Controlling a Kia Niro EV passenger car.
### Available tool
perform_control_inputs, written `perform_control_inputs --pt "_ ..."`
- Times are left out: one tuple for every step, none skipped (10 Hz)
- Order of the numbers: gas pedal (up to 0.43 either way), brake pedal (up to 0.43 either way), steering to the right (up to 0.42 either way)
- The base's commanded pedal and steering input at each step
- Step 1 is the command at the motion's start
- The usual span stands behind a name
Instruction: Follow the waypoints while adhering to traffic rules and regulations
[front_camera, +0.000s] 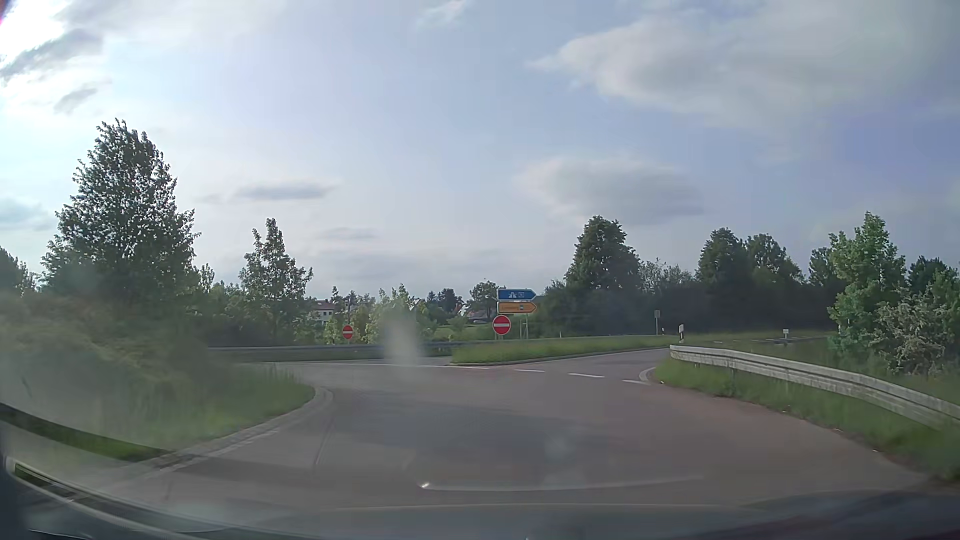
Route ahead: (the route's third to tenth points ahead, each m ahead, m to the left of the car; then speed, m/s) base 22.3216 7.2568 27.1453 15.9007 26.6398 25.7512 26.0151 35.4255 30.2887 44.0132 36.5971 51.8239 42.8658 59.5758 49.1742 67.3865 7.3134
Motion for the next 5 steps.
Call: perform_control_inputs --pt "0.138 0.000 0.005" --pt "0.138 0.000 -0.008" --pt "0.138 0.000 -0.024" --pt "0.138 0.000 -0.045" --pt "0.138 0.000 -0.065"
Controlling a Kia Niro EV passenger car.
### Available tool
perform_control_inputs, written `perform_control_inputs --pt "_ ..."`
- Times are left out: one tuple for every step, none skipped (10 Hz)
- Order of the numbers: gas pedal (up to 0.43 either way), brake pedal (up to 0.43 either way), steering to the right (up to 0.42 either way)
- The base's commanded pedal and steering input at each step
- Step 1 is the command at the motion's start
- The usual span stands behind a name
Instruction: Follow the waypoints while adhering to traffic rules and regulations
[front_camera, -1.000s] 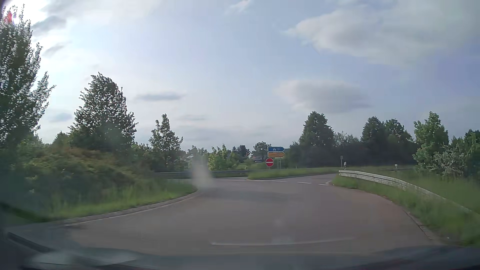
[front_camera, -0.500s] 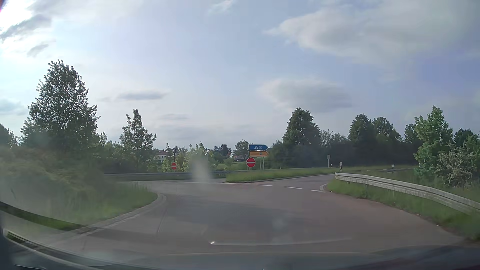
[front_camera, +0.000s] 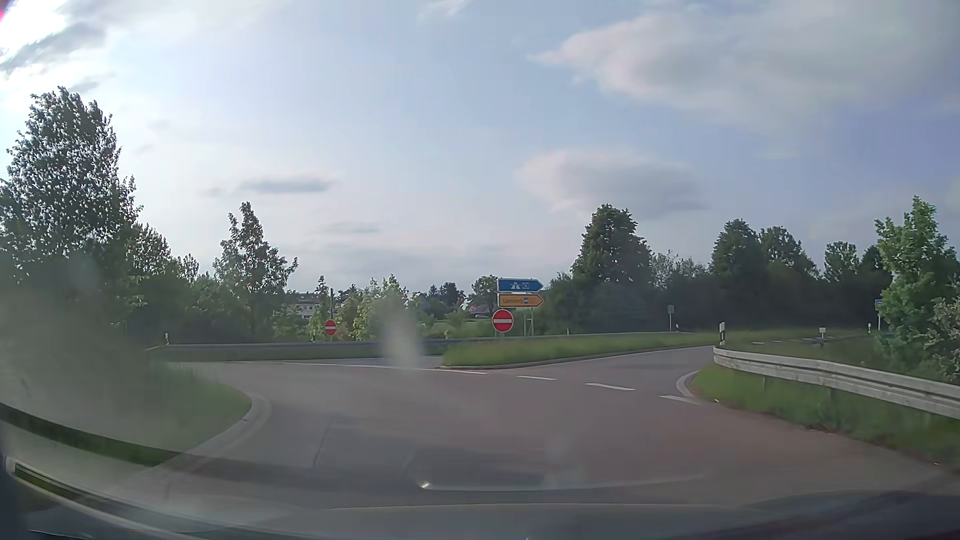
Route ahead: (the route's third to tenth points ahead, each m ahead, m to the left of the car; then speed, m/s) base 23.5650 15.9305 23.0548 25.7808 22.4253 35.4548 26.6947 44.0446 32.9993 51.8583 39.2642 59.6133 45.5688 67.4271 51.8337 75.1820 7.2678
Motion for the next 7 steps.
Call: perform_control_inputs --pt "0.138 0.000 -0.081" --pt "0.138 0.000 -0.105" --pt "0.138 0.000 -0.124" --pt "0.138 0.000 -0.129" --pt "0.138 0.000 -0.129" --pt "0.138 0.000 -0.134" --pt "0.138 0.000 -0.147"
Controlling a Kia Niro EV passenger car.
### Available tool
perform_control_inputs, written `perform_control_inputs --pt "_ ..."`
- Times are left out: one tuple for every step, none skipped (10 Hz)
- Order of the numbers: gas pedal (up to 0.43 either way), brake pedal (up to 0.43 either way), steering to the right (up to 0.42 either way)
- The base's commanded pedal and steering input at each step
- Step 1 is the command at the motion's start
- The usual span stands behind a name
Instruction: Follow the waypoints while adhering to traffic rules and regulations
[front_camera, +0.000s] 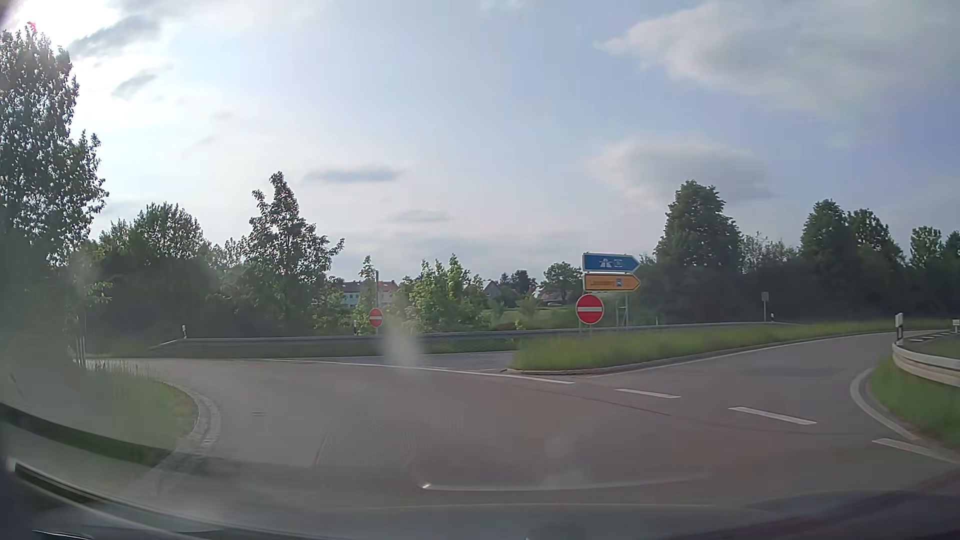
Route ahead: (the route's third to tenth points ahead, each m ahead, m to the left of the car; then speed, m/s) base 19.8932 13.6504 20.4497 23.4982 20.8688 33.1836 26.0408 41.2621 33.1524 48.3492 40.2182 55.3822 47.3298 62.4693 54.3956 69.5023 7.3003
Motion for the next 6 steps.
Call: perform_control_inputs --pt "0.138 0.000 -0.172" --pt "0.138 0.000 -0.196" --pt "0.138 0.000 -0.221" --pt "0.138 0.000 -0.236" --pt "0.138 0.000 -0.248" --pt "0.138 0.000 -0.250"
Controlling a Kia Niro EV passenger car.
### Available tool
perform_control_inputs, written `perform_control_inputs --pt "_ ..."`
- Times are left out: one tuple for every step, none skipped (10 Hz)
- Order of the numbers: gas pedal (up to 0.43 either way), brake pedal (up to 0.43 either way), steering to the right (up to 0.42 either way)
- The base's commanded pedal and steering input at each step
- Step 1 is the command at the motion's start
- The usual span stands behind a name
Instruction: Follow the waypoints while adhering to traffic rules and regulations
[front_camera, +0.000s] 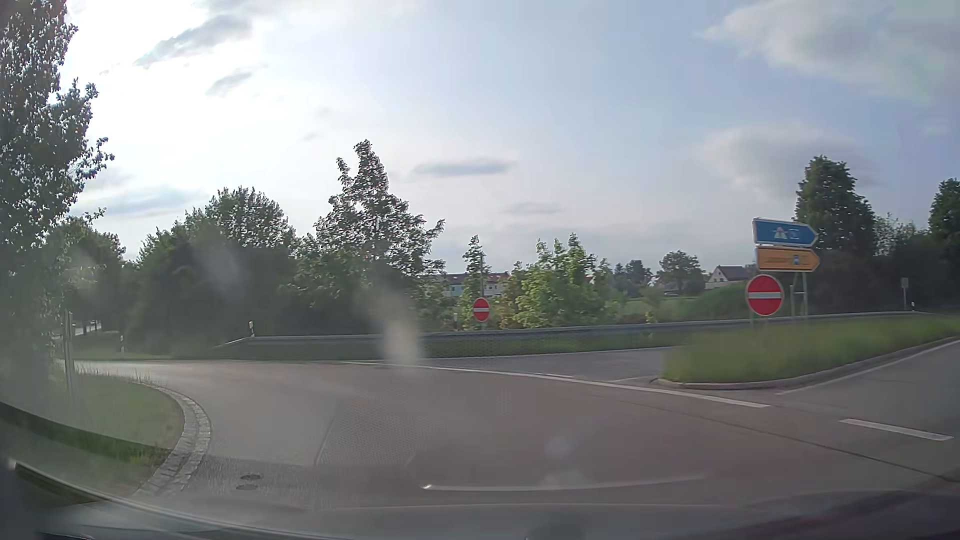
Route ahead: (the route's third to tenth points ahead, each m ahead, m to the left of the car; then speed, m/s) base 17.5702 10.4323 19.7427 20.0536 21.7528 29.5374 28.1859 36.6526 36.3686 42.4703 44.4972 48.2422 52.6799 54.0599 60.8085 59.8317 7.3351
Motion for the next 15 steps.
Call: perform_control_inputs --pt "0.138 0.000 -0.250" --pt "0.138 0.000 -0.250" --pt "0.138 0.000 -0.247" --pt "0.138 0.000 -0.244" --pt "0.138 0.000 -0.240" --pt "0.138 0.000 -0.236" --pt "0.138 0.000 -0.234" --pt "0.138 0.000 -0.232" --pt "0.138 0.000 -0.232" --pt "0.138 0.000 -0.229" --pt "0.138 0.000 -0.224" --pt "0.138 0.000 -0.219" --pt "0.138 0.000 -0.219" --pt "0.138 0.000 -0.219" --pt "0.138 0.000 -0.219"
